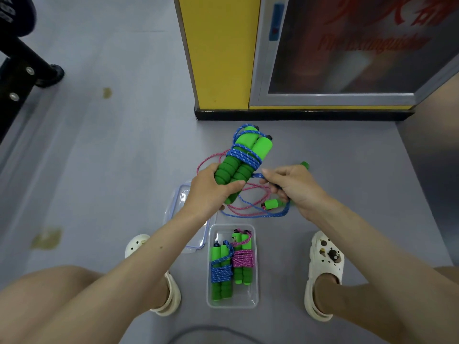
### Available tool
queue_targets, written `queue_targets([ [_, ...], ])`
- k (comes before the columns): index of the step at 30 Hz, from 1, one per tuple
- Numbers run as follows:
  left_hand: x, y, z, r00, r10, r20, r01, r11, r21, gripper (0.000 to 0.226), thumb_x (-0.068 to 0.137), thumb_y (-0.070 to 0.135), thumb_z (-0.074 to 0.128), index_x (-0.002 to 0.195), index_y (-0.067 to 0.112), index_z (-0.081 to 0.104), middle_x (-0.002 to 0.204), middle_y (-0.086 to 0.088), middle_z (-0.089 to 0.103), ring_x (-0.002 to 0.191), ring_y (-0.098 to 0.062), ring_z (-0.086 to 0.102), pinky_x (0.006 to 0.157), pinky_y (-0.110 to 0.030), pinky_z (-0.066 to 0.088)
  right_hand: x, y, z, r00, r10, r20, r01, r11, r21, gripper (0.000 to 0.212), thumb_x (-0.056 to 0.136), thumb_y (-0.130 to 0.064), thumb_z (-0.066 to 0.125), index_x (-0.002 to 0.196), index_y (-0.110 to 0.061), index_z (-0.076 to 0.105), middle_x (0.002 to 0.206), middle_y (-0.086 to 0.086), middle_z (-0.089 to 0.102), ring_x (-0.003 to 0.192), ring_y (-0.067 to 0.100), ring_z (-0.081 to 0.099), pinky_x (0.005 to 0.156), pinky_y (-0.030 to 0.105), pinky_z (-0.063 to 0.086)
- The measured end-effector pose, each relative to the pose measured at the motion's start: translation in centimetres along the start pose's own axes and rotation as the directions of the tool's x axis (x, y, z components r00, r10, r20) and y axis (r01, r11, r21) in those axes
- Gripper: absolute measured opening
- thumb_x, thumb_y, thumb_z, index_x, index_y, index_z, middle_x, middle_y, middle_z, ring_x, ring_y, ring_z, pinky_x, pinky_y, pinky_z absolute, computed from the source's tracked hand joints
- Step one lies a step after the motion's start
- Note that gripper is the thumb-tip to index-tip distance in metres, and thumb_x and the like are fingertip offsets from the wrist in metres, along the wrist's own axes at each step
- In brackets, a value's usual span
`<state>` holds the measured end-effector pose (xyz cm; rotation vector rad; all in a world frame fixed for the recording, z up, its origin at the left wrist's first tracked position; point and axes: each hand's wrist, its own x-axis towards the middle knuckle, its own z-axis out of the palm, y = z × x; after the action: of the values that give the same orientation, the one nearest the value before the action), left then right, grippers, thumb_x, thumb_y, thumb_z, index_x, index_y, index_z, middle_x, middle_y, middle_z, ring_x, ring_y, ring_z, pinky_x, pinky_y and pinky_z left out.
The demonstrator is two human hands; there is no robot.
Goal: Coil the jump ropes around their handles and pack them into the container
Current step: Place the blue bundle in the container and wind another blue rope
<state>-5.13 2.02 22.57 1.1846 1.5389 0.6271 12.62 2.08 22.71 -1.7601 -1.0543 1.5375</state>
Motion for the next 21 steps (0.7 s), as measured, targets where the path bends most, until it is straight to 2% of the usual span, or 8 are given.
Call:
queue_targets([
  [4,-0.2,-0.2,0.0,0.982,0.182,-0.058,-0.149,0.919,0.365,0.044,0.078,0.035,0.075,0.116,0.021,0.058,0.086,0.002,0.065,0.079,-0.02,0.062,0.068,-0.035,0.053,0.1,0.3,0.3,1.0,-0.008,-0.014,0.007,0.999,-0.032,0.034,0.096,-0.029,0.055,0.069,-0.01,0.066,0.048,-0.002,0.045,0.036,0.005,0.032,0.042,0.019,0.03],
  [7,-0.7,0.0,0.4,0.963,0.256,-0.079,-0.171,0.814,0.556,0.044,0.082,0.042,0.07,0.118,0.024,0.053,0.083,0.006,0.058,0.076,-0.02,0.054,0.062,-0.031,0.042,0.1,0.6,0.4,1.0,-0.006,0.029,0.006,1.0,-0.03,0.039,0.097,-0.028,0.052,0.062,-0.013,0.061,0.044,-0.005,0.046,0.036,0.006,0.032,0.045,0.021,0.031],
  [12,-1.0,-0.2,0.7,0.905,0.42,-0.067,-0.241,0.636,0.733,0.044,0.087,0.042,0.064,0.123,0.023,0.048,0.093,0.002,0.061,0.076,-0.021,0.056,0.058,-0.029,0.033,0.1,0.6,0.4,0.99,0.01,0.14,-0.002,0.998,-0.059,0.024,0.097,-0.024,0.054,0.084,-0.009,0.068,0.055,-0.002,0.05,0.04,0.005,0.031,0.042,0.017,0.028],
  [14,-1.1,-0.5,0.8,0.854,0.52,-0.022,-0.292,0.512,0.808,0.048,0.083,0.039,0.069,0.123,0.018,0.051,0.089,0.0,0.063,0.073,-0.024,0.061,0.049,-0.027,0.026,0.2,0.7,0.4,0.988,0.014,0.151,-0.005,0.998,-0.059,0.028,0.098,-0.02,0.05,0.079,-0.007,0.065,0.055,0.002,0.05,0.041,0.008,0.031,0.045,0.02,0.028],
  [16,-1.2,-0.8,0.9,0.814,0.58,0.036,-0.327,0.405,0.854,0.052,0.071,0.03,0.082,0.114,0.012,0.059,0.071,-0.002,0.062,0.057,-0.023,0.059,0.042,-0.021,0.012,0.2,0.8,0.5,0.989,0.016,0.15,-0.005,0.997,-0.08,0.032,0.1,-0.016,0.046,0.078,0.0,0.064,0.055,0.006,0.054,0.04,0.009,0.037,0.046,0.021,0.032],
  [17,-1.2,-0.9,1.0,0.793,0.607,0.054,-0.34,0.367,0.866,0.055,0.064,0.023,0.087,0.112,0.01,0.063,0.066,-0.002,0.06,0.051,-0.022,0.057,0.042,-0.019,0.011,0.1,0.9,0.6,0.988,0.018,0.151,-0.005,0.996,-0.086,0.032,0.1,-0.014,0.045,0.083,0.004,0.065,0.058,0.007,0.058,0.041,0.009,0.043,0.047,0.021,0.036],
  [19,-1.0,-1.3,1.3,0.733,0.675,0.077,-0.369,0.3,0.879,0.062,0.057,0.01,0.087,0.115,0.007,0.064,0.069,-0.003,0.063,0.051,-0.021,0.056,0.041,-0.021,0.019,0.1,1.0,0.7,0.987,0.019,0.16,-0.012,0.999,-0.047,0.028,0.1,-0.009,0.043,0.088,0.004,0.064,0.062,0.007,0.063,0.044,0.009,0.052,0.048,0.022,0.042],
  [21,-1.0,-1.6,1.7,0.687,0.721,0.091,-0.389,0.26,0.884,0.068,0.055,0.001,0.083,0.121,0.005,0.062,0.08,-0.005,0.065,0.057,-0.022,0.059,0.042,-0.025,0.027,0.0,0.8,0.8,0.985,0.03,0.169,-0.044,0.996,0.082,0.024,0.099,-0.004,0.042,0.085,-0.001,0.061,0.066,0.009,0.063,0.043,0.009,0.051,0.043,0.02,0.039],
])
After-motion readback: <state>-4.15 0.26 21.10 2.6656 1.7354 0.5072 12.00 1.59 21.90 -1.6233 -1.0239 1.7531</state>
